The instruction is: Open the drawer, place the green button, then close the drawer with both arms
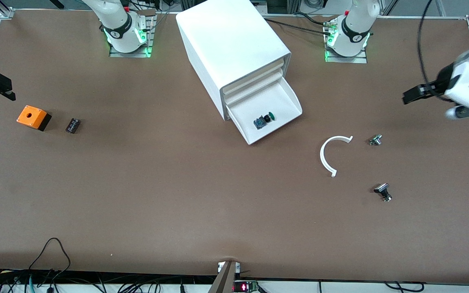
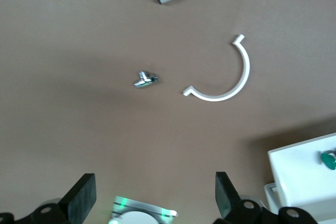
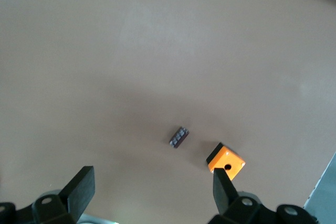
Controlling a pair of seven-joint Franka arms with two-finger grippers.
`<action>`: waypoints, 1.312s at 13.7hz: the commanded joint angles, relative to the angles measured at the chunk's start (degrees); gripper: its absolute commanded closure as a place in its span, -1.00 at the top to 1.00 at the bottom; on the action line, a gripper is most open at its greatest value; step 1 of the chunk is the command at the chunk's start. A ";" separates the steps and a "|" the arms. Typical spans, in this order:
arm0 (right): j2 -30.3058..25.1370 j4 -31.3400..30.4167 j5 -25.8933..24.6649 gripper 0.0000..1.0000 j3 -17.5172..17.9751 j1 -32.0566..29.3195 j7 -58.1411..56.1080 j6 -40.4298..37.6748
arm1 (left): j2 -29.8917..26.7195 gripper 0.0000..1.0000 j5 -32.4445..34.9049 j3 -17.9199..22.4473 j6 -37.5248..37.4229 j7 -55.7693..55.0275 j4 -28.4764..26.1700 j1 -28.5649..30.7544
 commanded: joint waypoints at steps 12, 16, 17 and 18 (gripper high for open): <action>-19.64 -24.37 3.44 1.00 -0.55 -0.16 0.04 6.93 | 6.84 1.00 -1.82 -8.16 18.14 -16.71 -8.89 -0.12; -18.50 -23.58 3.44 1.00 -0.55 -0.16 -0.14 6.75 | 10.79 1.00 -1.92 -8.25 30.70 -22.85 -15.31 -2.66; -18.15 -23.58 3.44 1.00 -0.64 -0.16 -0.49 6.67 | 11.85 1.00 -1.92 -8.25 33.60 -25.74 -16.28 -4.15; -18.06 -23.58 3.44 1.00 -0.64 -0.16 -0.23 5.88 | 13.16 1.00 -1.83 -8.25 35.63 -28.56 -16.64 -6.08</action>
